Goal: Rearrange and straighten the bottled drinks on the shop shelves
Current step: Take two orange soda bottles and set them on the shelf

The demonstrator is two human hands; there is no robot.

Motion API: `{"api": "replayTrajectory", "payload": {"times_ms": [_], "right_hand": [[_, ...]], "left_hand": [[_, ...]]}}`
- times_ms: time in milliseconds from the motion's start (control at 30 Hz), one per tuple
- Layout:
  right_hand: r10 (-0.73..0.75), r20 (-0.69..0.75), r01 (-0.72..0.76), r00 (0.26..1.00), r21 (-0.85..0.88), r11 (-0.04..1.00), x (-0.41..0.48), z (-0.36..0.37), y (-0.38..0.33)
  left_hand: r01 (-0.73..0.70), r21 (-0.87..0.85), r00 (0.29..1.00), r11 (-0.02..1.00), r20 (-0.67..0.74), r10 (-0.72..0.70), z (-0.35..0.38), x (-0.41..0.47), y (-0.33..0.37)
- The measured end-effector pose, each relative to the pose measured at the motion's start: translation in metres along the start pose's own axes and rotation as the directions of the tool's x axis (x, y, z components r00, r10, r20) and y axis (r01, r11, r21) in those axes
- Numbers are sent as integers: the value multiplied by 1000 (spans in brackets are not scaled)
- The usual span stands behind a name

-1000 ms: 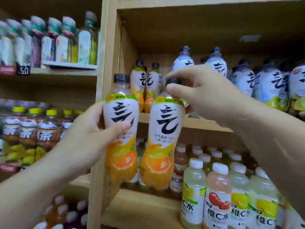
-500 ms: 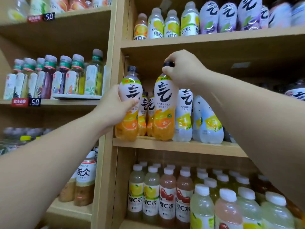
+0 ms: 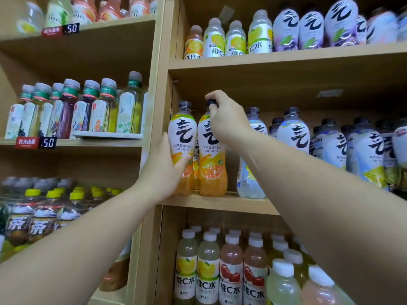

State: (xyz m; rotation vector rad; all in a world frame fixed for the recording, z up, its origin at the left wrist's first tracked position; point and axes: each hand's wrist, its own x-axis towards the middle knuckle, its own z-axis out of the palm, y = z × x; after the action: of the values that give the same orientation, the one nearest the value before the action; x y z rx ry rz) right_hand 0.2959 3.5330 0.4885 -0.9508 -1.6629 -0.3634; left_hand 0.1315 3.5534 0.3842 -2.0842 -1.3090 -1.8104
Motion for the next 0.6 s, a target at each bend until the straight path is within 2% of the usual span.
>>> {"api": "replayTrajectory", "payload": {"times_ms": [133, 267, 467, 600], "right_hand": [[101, -30, -96, 994, 152, 984, -22, 19, 4], [131, -90, -107, 987, 232, 967, -54, 27, 15], [188, 90, -198, 978, 114, 974, -95, 30, 25], [255, 191, -264, 948, 23, 964, -105, 23, 21]], "left_hand": [[-84, 49, 994, 995, -65, 87, 5, -9, -5], [-205, 36, 979, 978, -7, 206, 1, -26, -11], [-220, 110, 975, 969, 19, 219, -2, -34, -19], [-171, 168, 985, 971, 32, 168, 0, -28, -9]]}}
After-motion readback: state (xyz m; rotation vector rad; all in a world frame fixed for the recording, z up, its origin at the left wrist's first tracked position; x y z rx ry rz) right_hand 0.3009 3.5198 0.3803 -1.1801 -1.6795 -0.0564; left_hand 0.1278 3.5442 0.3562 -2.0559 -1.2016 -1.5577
